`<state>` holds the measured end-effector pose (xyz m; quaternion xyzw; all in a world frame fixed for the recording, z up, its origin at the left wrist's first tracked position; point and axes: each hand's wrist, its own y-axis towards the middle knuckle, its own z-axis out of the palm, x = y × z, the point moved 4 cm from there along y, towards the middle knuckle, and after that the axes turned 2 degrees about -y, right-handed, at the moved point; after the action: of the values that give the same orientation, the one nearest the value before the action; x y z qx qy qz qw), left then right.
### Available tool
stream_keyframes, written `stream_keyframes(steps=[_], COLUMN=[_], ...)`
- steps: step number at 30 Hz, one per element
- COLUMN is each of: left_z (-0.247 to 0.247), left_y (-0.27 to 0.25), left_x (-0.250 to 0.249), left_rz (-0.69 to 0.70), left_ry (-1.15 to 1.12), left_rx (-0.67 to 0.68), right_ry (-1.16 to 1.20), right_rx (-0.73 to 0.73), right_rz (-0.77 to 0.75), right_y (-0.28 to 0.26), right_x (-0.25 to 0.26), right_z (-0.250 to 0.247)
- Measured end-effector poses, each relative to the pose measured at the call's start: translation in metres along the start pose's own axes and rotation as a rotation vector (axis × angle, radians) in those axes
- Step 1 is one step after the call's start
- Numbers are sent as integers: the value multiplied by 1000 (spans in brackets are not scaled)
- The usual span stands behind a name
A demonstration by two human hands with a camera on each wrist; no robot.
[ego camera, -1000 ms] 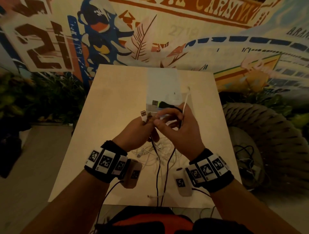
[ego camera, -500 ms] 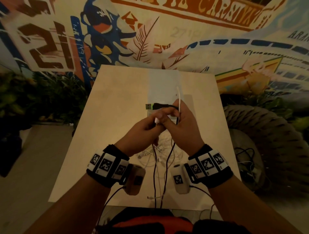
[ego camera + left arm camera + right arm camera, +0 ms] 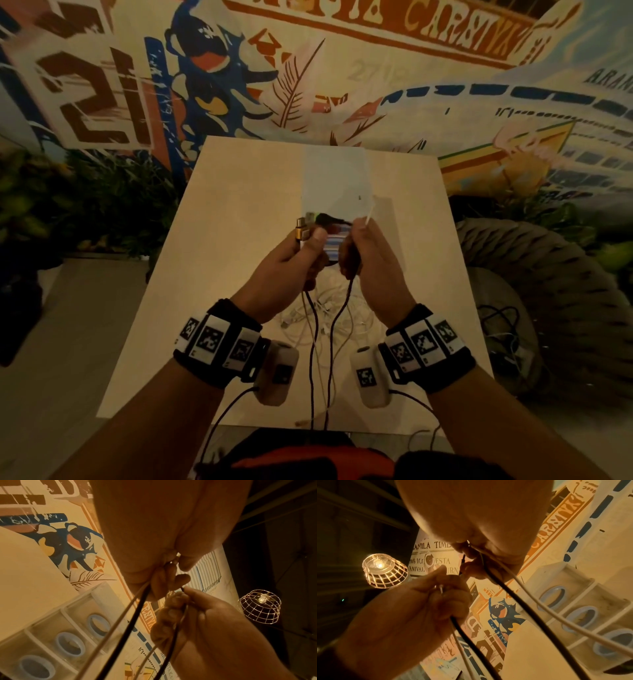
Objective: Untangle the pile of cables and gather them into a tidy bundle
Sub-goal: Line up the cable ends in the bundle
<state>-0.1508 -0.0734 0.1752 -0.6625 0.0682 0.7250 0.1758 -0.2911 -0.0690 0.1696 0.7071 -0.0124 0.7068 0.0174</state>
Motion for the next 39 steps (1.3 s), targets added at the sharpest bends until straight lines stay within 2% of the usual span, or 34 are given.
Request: stream_keyframes(steps=[3,8,11,15,19,25,30,35,37,39], left_z=[3,-12,-21,-11,0,14,11,3,-1,-2], left_y=[-2,0,2,0,-4,-9,-8,-6,-6,-7], left_x=[-5,-5,1,2,4,7,6,1,-1,-4], left_rz=[17,52,16,-6,-56,-86,-83,30,66,104], left_ry=[-16,-98,-111,-158,-220,-194,-169,-217,-238,-226], left_rx=[-37,-223,-270,-186,-210,-143,-155,-275,-299,-268], right_ry=[-79,-377,-396,-390,-376,-367,-458,-517,-491,-447], right_rx=[123,379,359,260,256,292,325,302,358,424], right_rz=[-2,23,-24,-126,-165,-31,-5,31,61,63], right_y=[-9,-29,-32,-37,-36,-33,-31,-28,-26,-28], right_x=[-7,-22,-22,-11,-13,-23,-21,-20,-28,-32], right_z=[11,21,19,25,32,27,24,21,26,31])
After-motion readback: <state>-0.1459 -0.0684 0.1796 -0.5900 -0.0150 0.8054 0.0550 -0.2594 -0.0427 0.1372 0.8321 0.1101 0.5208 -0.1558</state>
